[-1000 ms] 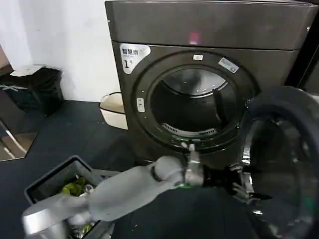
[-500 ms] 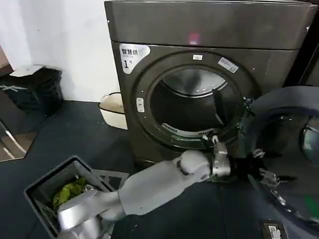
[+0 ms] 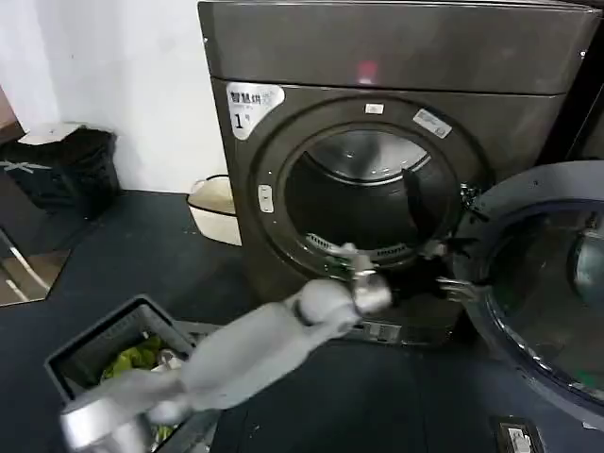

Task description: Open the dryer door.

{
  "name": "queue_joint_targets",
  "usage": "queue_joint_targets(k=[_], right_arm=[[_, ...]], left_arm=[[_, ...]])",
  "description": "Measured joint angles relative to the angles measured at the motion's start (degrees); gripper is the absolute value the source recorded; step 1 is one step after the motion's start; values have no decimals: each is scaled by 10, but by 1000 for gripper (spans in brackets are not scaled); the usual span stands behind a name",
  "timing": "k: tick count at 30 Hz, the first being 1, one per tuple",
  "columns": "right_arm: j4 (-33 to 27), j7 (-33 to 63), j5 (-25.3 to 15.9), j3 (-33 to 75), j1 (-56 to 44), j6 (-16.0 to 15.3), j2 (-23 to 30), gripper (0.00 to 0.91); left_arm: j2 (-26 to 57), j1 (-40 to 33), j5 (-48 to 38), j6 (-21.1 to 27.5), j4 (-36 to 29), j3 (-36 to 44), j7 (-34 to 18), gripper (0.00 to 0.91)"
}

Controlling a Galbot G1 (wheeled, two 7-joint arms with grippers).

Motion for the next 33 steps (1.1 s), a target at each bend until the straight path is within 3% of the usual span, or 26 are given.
queue_joint_targets(k=[7, 11, 18, 24, 33], right_arm=[[3, 1, -23, -9, 13, 8, -4, 907], [5, 2, -25, -10, 15, 10, -5, 907], [13, 2, -32, -24, 29, 12, -4, 907], [19, 0, -65, -30, 42, 19, -11, 907], [27, -2, -70, -29, 47, 21, -12, 907]], left_arm=[[131, -12, -21, -60, -80, 0, -28, 907], [216, -26, -32, -37, -119, 10, -24, 907], [378, -35, -20, -34, -154, 44, 32, 907], [497, -38, 3, -3, -161, 69, 97, 907], [628, -31, 127, 60, -142, 85, 178, 907]])
